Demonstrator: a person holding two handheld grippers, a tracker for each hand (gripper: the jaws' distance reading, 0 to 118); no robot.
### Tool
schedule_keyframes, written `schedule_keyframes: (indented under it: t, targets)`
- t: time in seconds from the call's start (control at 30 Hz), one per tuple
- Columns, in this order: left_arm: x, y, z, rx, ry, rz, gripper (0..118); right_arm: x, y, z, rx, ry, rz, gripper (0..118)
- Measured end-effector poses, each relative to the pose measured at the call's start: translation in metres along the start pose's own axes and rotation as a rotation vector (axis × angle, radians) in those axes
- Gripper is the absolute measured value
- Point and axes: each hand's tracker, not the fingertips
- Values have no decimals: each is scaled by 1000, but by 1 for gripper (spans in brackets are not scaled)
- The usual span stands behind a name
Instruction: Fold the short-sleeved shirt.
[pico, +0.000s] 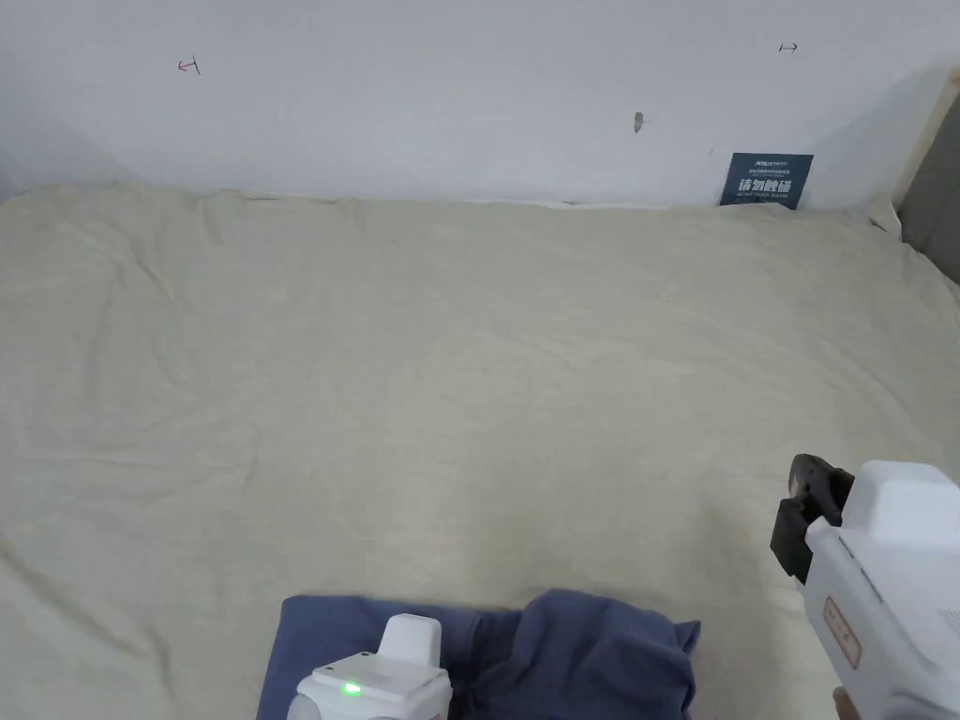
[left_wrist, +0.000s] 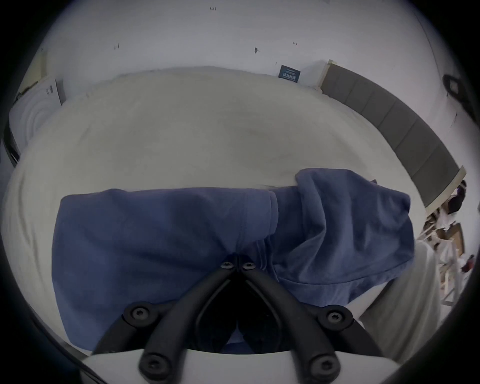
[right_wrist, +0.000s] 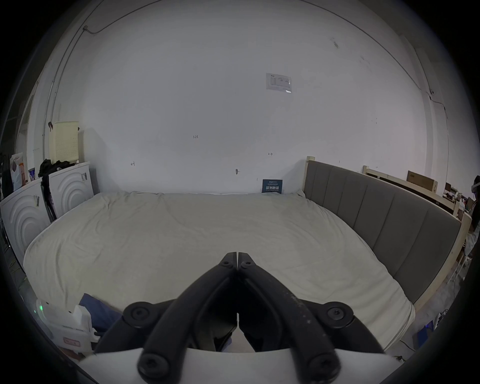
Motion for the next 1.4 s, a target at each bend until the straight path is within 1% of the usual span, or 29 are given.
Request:
schedule_keyframes:
  t: [0.07,0.13,0.23,0.3,0.33,0.37,0.5,0.6,0.67,0.73,0.77,0.83,0.87,0.9,0.93,1.0,1.13,1.17,1.23,1.27,1.3,1.33,1.37,1.4]
  targets:
    - [2,1,4,-6,-11,-6,0,2,0,1,-2,-3,0,1]
    - [-11,2,-7,-12,-25,1,0,3,-1,1,-3,-5,2,1]
    - [-16,11,2,-24,-51,34,0,3,-1,2,-6,-7,5,1]
    - [-19,17,13,10,-59,56,0,3,-1,3,-6,-5,0,1]
    - [-23,23,22,32,-87,74,0,2,-1,4,-3,-4,-2,1]
    - [-35,22,18,50,-112,89,0,2,0,4,-2,-2,-2,1]
    - [-67,40,49,110,-157,139,0,-3,2,5,2,5,3,1]
    - [-110,50,64,113,-227,258,2,-7,3,6,5,11,1,1]
    - [-143,48,68,107,-275,375,4,-10,3,6,4,15,0,1]
    - [-175,43,68,97,-310,477,14,-12,3,6,2,20,0,1]
    - [-188,39,67,79,-326,519,24,-13,3,5,1,22,-1,1]
    - [-212,32,62,16,-359,553,77,-17,3,4,-2,27,-1,1]
    - [-221,28,58,-14,-354,568,100,-19,4,2,-5,29,1,1]
    - [-230,23,53,-38,-349,580,116,-20,4,1,-7,31,2,1]
    - [-236,19,48,-71,-349,586,118,-22,4,0,-10,33,2,1]
    - [-246,11,43,-60,-321,583,116,-26,4,-2,-14,39,1,1]
    - [-271,-1,16,-106,-349,601,116,-32,2,-6,-29,44,11,1]
    - [-268,-3,12,-107,-350,607,114,-32,1,-6,-32,45,11,1]
    - [-270,-6,2,-113,-358,599,97,-33,0,-7,-39,45,11,1]
    - [-270,-8,-2,-116,-363,588,84,-32,-1,-8,-42,46,10,1]
    - [-270,-6,-5,-123,-367,564,67,-32,-1,-8,-45,44,6,1]
    - [-269,-7,-8,-129,-365,543,56,-31,-2,-9,-48,42,3,1]
    - [-268,-7,-11,-133,-372,531,50,-31,-2,-9,-50,40,2,1]
    - [-268,-8,-13,-134,-386,532,47,-30,-2,-9,-51,37,3,1]
